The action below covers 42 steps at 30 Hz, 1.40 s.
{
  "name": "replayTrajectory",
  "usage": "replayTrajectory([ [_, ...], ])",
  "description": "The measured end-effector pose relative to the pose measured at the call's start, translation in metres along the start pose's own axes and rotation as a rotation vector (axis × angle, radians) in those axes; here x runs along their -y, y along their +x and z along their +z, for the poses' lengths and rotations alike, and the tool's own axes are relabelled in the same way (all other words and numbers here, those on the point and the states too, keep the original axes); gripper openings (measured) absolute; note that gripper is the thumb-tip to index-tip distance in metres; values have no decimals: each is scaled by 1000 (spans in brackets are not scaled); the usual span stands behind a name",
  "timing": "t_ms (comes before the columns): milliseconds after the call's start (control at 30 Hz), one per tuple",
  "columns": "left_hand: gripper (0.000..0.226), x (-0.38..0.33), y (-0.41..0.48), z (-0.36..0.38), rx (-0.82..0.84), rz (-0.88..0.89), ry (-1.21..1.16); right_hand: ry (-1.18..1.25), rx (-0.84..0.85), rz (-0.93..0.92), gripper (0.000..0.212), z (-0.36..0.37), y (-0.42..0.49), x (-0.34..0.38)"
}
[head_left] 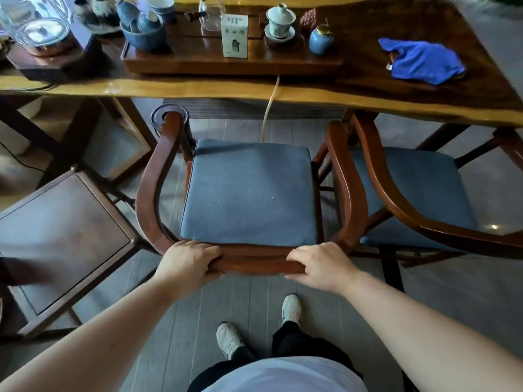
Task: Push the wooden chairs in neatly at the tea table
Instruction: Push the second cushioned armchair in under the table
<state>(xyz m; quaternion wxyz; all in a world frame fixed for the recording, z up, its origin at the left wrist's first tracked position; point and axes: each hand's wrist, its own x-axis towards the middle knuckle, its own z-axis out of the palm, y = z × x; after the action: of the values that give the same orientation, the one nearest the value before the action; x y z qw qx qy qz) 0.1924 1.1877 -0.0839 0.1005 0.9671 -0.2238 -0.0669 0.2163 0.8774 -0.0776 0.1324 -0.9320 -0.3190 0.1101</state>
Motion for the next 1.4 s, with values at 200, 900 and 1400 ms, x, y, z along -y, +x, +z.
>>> replayTrajectory([
  [200,35,-17,44,11,141,-4,-61,32,109,129,38,-27,5,-43],
  [900,40,5,54,12,115,141,-69,-16,65,35,45,-15,2,-44],
  [1400,32,-15,53,-4,161,-42,-89,-131,80,-84,45,-25,6,-51],
])
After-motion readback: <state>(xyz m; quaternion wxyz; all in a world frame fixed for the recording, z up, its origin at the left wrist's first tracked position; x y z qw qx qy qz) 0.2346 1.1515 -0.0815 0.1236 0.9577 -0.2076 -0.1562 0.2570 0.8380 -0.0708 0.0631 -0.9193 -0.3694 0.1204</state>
